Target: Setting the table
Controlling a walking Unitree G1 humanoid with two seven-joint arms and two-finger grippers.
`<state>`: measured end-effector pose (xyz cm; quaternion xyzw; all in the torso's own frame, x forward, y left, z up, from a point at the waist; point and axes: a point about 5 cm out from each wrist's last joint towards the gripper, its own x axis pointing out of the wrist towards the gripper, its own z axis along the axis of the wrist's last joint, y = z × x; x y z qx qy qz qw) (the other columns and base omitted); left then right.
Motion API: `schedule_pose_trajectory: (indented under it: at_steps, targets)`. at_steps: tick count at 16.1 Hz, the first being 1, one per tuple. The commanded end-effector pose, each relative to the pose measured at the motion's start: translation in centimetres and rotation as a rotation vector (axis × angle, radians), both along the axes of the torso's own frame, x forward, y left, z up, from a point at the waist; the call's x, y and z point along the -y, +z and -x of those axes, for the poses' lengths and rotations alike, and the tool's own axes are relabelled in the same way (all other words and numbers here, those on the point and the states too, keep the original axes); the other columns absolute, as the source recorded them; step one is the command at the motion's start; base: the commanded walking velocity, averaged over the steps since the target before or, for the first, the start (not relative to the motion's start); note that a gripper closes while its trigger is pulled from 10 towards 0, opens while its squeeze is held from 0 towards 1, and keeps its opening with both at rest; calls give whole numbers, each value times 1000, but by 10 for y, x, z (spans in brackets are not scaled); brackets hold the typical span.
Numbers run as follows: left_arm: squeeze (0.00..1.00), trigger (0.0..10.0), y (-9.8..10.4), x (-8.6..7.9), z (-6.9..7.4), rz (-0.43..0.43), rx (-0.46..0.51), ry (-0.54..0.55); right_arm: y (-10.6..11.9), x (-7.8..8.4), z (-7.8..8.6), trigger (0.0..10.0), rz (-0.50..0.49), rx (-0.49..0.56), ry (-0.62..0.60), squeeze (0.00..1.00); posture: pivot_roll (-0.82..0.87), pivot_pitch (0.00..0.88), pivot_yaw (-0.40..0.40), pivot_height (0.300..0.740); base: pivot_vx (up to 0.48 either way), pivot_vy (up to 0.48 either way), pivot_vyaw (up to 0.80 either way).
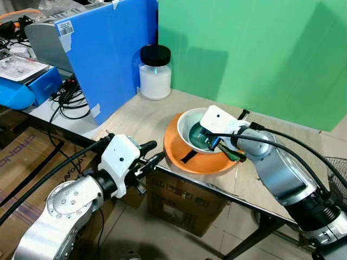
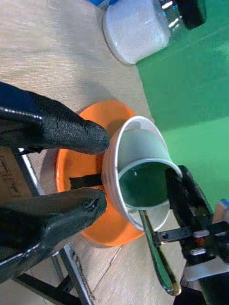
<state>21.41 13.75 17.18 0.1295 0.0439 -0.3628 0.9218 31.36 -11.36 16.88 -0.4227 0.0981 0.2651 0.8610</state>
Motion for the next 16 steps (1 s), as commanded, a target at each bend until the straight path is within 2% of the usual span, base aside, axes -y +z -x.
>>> schedule_pose_trajectory:
  at_steps: [1,6,8,10,11,12,13,16]
  targets:
    - [0,10000,0,1,-1,-8,9,-5,5,4,-4,0,-4,18,-12,0,205,0,-36,740,0,0,0]
    - [0,10000,2,1,-3,-8,31,10,32,5,-5,0,-111,107,-5,0,194,0,-30,740,0,0,0]
    - [0,10000,10,-3,-10,21,89,81,65,21,1,0,-238,243,-29,0,183,0,-31,740,0,0,0]
    - [0,10000,16,-5,-14,54,123,143,74,36,11,0,-401,272,-79,0,180,0,-31,740,0,0,0]
    - [0,10000,18,-4,-14,79,137,180,74,45,21,2196,-561,264,-131,0,176,0,-29,740,0,0,0]
    - [0,10000,18,-2,-15,89,137,209,71,52,30,10000,-727,233,-209,0,174,0,-28,740,0,0,0]
    - [0,10000,17,-1,-16,97,129,246,67,57,39,10000,-834,237,-272,0,165,0,-28,740,0,0,0]
    - [0,10000,18,3,-15,133,165,323,58,55,63,10000,-863,299,-338,0,152,0,-28,740,0,0,-588]
